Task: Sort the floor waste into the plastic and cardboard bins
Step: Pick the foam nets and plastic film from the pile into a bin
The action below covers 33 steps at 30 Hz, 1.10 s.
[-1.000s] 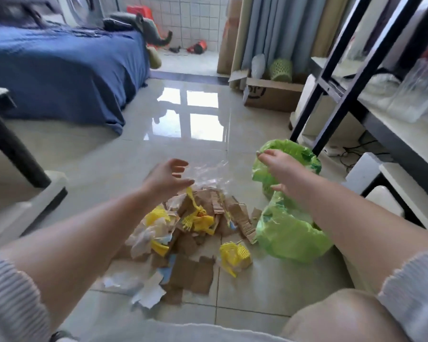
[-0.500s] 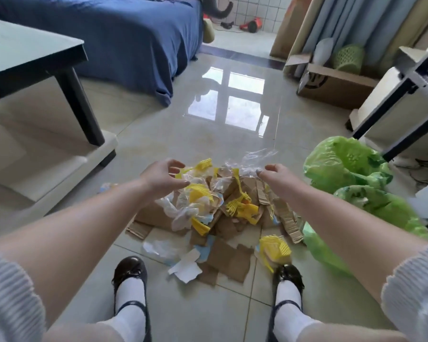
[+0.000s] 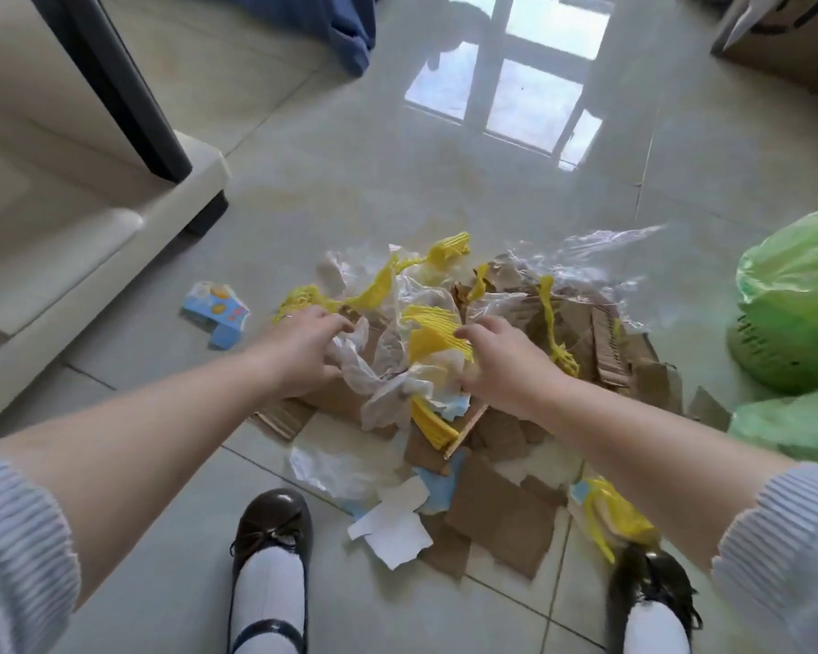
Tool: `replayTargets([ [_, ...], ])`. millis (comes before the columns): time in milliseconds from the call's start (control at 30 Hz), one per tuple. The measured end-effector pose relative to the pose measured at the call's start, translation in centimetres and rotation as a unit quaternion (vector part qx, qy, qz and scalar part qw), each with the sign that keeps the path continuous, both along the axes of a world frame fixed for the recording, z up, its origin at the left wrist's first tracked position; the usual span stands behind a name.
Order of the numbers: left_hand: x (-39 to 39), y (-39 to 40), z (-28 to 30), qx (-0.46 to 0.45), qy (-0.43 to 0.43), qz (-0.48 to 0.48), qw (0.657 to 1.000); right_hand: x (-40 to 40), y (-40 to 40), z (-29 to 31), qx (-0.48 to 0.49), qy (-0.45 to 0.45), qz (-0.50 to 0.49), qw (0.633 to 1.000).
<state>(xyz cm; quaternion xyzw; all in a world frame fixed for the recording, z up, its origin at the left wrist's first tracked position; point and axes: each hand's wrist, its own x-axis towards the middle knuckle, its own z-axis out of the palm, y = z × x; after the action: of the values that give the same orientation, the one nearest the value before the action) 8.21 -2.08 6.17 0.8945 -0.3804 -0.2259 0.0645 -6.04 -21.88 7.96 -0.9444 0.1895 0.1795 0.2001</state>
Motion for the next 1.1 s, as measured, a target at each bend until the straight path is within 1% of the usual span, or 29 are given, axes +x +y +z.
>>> replayTargets([
  [100, 1.2, 0.2, -3.5, 0.035, -0.045, -0.056, 0.997, 1.1, 0.0, -2.8, -0.052, 0.038, 0.084, 0.994],
  [167, 1.9, -0.2, -5.5, 0.060, -0.068, -0.101, 0.991, 1.6, 0.0, -4.5, -0.073, 0.048, 0.123, 0.988],
  [300, 2.6, -1.2, -8.8, 0.104, -0.125, -0.207, 0.965, 2.1, 0.2, -7.5, -0.108, 0.018, 0.194, 0.975],
  [367, 3.0, -1.6, -9.7, 0.097, -0.141, -0.240, 0.956, 2.5, 0.2, -8.8, -0.115, 0.015, 0.219, 0.969],
  [433, 3.3, -2.2, -9.7, 0.065, -0.148, -0.247, 0.955, 2.9, 0.2, -9.7, -0.108, 0.008, 0.220, 0.969],
  [500, 3.7, -2.5, -9.5, 0.022, -0.151, -0.234, 0.960, 3.1, 0.0, -10.3, -0.096, -0.007, 0.209, 0.973],
  [567, 4.1, -2.4, -9.4, 0.001, -0.136, -0.224, 0.965, 3.2, -0.3, -10.4, -0.072, -0.021, 0.191, 0.979],
  [633, 4.3, -1.8, -9.2, -0.022, -0.122, -0.218, 0.968, 3.1, -0.6, -10.1, -0.036, -0.042, 0.176, 0.983],
  [700, 4.6, -1.2, -8.9, -0.042, -0.124, -0.202, 0.971, 2.8, -0.7, -9.5, 0.013, -0.064, 0.127, 0.990],
  [767, 4.8, -0.8, -8.4, -0.066, -0.100, -0.161, 0.980, 2.4, -0.9, -8.9, 0.054, -0.087, 0.060, 0.993],
  [833, 4.8, -0.4, -8.2, -0.106, -0.072, -0.109, 0.986, 1.9, -1.3, -8.4, 0.084, -0.116, 0.016, 0.990],
  [933, 5.0, -0.1, -8.0, -0.147, -0.059, 0.008, 0.987, 1.6, -2.1, -7.1, 0.118, -0.149, -0.031, 0.981],
  [1033, 4.8, -0.4, -7.7, -0.200, -0.039, 0.081, 0.976, 2.1, -3.2, -5.8, 0.115, -0.166, -0.063, 0.977],
  [1100, 4.9, -1.3, -7.3, -0.221, -0.026, 0.082, 0.971, 3.0, -4.4, -5.2, 0.071, -0.177, -0.067, 0.979],
])
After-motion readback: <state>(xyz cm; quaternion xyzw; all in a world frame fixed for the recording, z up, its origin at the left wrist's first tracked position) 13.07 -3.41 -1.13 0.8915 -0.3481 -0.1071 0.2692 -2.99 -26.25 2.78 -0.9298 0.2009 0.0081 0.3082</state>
